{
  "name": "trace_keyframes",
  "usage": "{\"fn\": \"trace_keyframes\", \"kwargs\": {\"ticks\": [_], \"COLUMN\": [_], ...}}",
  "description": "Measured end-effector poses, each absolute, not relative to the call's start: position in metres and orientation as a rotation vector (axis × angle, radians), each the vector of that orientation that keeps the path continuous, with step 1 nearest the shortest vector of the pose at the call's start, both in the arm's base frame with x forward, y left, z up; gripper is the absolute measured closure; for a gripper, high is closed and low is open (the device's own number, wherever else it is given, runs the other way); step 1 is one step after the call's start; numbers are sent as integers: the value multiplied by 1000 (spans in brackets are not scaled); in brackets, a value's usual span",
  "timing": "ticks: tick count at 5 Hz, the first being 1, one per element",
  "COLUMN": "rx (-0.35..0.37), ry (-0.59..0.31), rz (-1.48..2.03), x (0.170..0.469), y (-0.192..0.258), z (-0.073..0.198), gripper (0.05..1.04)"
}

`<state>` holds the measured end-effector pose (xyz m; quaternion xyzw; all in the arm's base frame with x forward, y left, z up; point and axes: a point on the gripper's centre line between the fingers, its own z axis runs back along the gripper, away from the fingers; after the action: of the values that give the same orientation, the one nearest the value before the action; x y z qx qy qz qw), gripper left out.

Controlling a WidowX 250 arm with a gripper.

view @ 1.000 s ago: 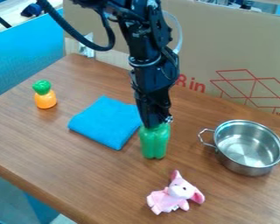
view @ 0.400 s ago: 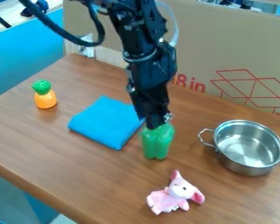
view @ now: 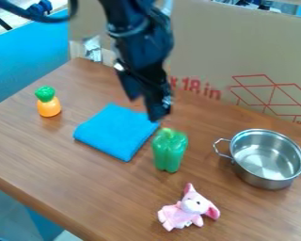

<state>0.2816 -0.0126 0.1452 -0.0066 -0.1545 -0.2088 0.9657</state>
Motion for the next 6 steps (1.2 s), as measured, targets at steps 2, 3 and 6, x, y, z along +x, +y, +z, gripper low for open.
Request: {"fn": "trace_keyframes", "kwargs": {"ticks": [2, 3, 6], "rx": [43, 11, 7], "ry": [-258, -231, -226], "rz": [-196, -161, -155], "x": [240, 228, 227], "y": [73, 98, 99], "z": [140, 132, 131], "gripper": [81, 81, 81]}}
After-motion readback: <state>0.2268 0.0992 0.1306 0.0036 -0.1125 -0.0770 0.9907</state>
